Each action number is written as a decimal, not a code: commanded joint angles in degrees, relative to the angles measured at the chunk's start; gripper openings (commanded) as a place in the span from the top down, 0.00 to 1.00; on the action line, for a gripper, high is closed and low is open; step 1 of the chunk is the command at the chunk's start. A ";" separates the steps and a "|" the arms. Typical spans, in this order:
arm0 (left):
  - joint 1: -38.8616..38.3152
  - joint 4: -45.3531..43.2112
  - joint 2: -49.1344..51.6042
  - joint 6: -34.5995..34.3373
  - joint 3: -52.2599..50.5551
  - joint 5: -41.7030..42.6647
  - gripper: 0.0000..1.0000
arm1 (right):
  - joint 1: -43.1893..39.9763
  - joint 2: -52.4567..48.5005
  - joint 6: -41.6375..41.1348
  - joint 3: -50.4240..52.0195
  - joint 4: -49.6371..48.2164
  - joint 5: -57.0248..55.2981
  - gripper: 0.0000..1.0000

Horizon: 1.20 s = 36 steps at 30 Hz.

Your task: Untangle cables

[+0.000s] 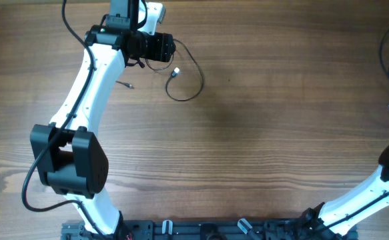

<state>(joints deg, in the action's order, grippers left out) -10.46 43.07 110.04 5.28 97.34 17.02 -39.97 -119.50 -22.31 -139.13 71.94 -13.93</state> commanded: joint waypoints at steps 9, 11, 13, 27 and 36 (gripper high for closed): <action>0.07 0.66 -1.77 0.22 -0.13 -0.13 0.30 | -0.46 -10.08 -5.79 -0.90 2.67 -2.47 0.95; 0.07 0.74 -1.79 0.22 -0.13 -0.13 0.29 | -0.50 -11.06 -6.62 -0.79 2.89 -3.28 0.96; 0.07 0.74 -1.79 0.22 -0.13 -0.13 0.29 | -0.57 -12.09 -7.17 -0.79 2.93 -4.09 0.96; 0.07 1.60 -1.99 0.24 -0.13 -0.15 0.30 | -5.05 -14.23 -9.20 -0.63 3.65 -7.19 0.96; 0.04 1.57 -2.14 0.22 -0.13 -0.13 0.30 | -6.60 -14.45 -9.20 -0.63 3.37 -5.55 0.95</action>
<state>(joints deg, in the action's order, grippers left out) -10.46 44.62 110.02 5.28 97.34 17.02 -46.96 -132.46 -30.83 -139.13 75.59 -19.53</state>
